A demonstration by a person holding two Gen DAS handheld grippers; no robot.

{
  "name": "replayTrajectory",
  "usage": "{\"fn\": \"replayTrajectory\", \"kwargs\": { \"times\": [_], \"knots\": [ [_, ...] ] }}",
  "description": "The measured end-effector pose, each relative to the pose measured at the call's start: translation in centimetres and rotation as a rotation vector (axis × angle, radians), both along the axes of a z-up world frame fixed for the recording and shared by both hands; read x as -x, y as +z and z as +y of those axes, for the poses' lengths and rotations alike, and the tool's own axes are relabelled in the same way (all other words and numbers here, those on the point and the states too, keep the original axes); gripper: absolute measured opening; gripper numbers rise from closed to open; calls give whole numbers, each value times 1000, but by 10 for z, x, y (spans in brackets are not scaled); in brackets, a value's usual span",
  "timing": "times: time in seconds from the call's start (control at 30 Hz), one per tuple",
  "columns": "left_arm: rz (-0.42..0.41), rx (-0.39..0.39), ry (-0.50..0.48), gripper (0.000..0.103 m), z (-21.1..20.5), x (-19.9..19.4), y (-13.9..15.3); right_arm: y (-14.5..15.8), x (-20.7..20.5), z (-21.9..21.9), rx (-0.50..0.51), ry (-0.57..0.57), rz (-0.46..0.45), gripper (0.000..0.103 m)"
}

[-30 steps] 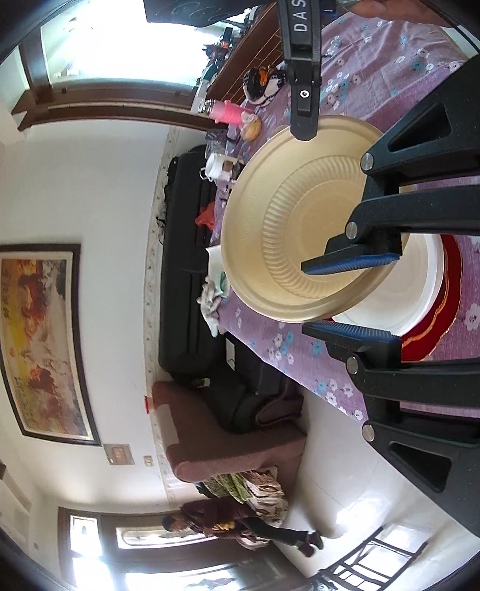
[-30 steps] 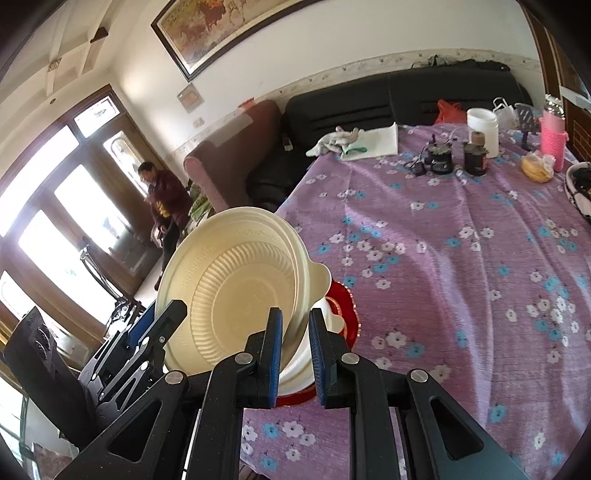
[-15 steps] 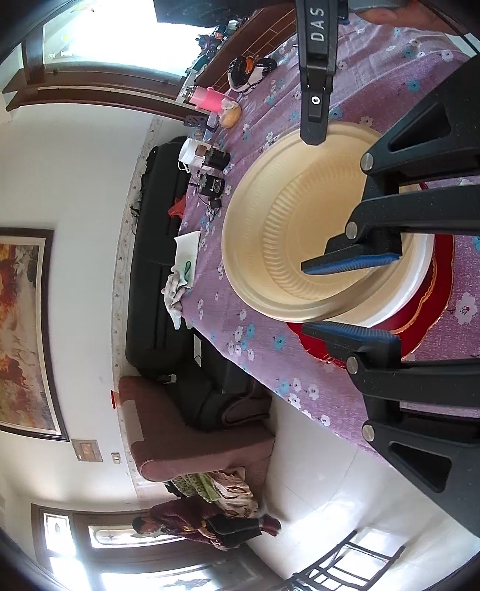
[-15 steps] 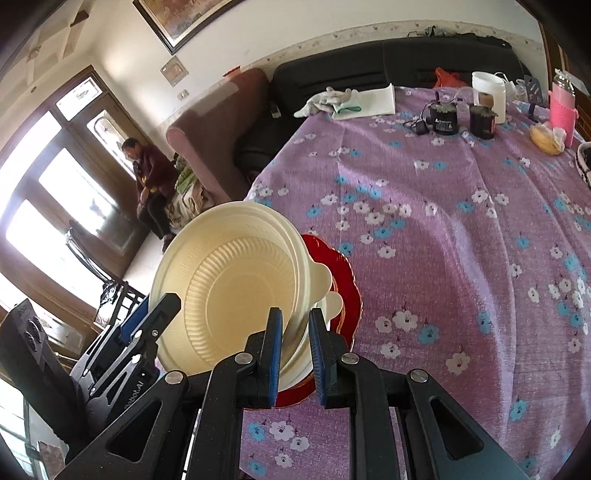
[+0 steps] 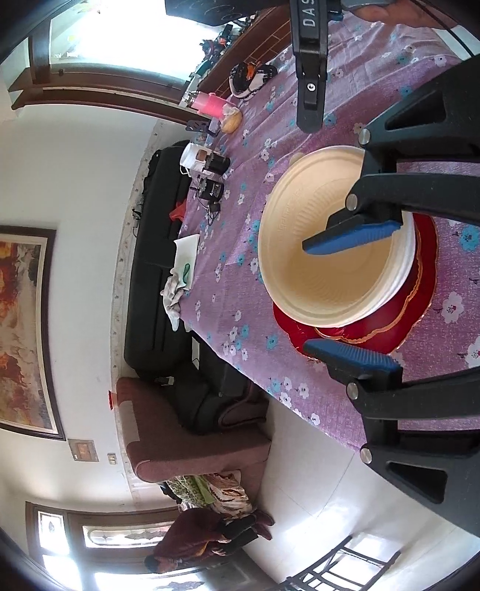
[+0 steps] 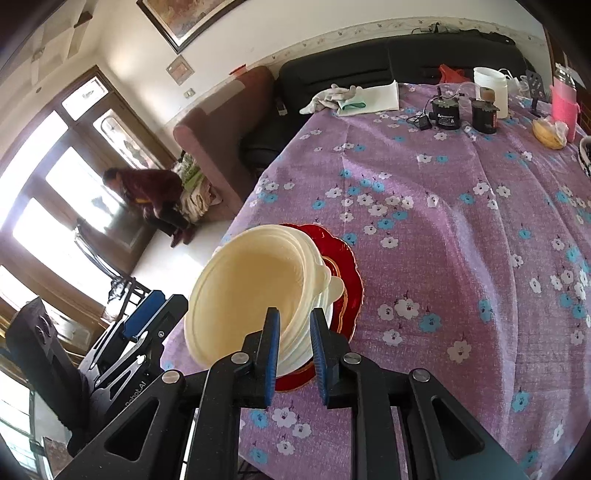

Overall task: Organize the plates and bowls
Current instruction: 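Lower the beige plate onto the stack and open both grippers, then grasp the rim of the red plate stack with both grippers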

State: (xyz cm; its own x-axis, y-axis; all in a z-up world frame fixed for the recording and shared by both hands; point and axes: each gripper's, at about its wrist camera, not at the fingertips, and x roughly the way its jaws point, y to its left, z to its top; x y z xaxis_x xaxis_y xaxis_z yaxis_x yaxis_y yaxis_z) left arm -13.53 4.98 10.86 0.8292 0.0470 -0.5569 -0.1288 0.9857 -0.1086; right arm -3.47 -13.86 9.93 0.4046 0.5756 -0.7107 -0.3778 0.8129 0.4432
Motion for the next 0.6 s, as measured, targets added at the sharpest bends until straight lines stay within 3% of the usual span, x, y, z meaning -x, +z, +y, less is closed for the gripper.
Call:
{"fn": "replayTrajectory", "kwargs": {
  "times": [0.23,0.47,0.6],
  "knots": [
    [-22,40,11,48,13,19,3,-3,7,-33,-82,-32,0,19],
    [-15,89,82,51,54,29,-2,-35,-11,-64,-108,-110,72,19],
    [50,126,131,53,86,24,-20,-52,-18,-60,-112,-103,106,19]
  ]
}}
